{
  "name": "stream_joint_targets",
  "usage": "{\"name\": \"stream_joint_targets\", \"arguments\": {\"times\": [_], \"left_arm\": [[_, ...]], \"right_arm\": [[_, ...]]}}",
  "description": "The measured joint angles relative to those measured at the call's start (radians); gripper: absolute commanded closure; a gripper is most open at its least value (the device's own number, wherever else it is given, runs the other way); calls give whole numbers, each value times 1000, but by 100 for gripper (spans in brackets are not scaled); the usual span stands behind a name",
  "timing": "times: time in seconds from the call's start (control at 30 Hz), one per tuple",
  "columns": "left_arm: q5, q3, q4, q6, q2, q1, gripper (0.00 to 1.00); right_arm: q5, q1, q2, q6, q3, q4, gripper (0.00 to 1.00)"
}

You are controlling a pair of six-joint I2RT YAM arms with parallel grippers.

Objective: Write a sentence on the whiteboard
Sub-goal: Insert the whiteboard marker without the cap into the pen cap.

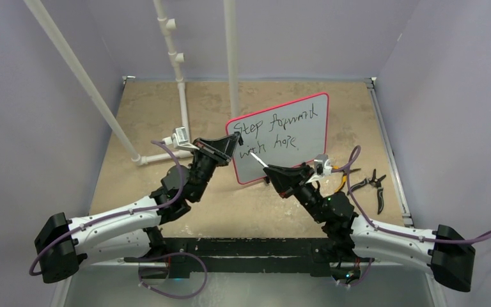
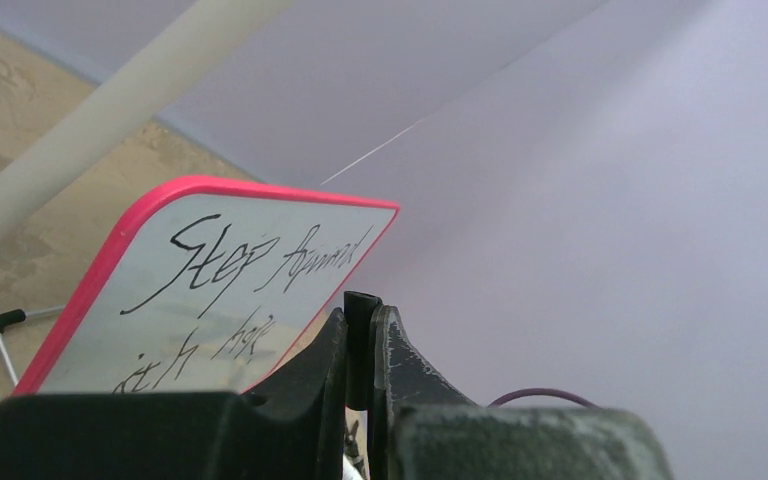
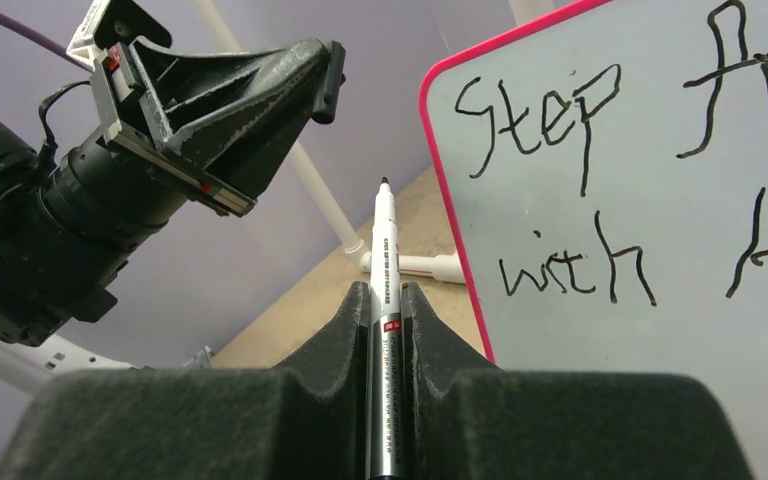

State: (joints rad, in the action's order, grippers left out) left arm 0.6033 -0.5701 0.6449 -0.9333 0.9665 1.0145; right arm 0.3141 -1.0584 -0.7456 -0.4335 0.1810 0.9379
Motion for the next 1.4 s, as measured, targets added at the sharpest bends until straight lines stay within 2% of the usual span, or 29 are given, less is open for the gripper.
{"name": "stream_joint_targets", "arguments": {"times": [0.6,1.4], "left_arm": [[-29,0,46,-52,18,-36,100],[-109,8,66,-128,66,-66,100]], "right_arm": [[36,-37,-65,5,33,89,100],[64,-41,-80,4,51,95,100]]}}
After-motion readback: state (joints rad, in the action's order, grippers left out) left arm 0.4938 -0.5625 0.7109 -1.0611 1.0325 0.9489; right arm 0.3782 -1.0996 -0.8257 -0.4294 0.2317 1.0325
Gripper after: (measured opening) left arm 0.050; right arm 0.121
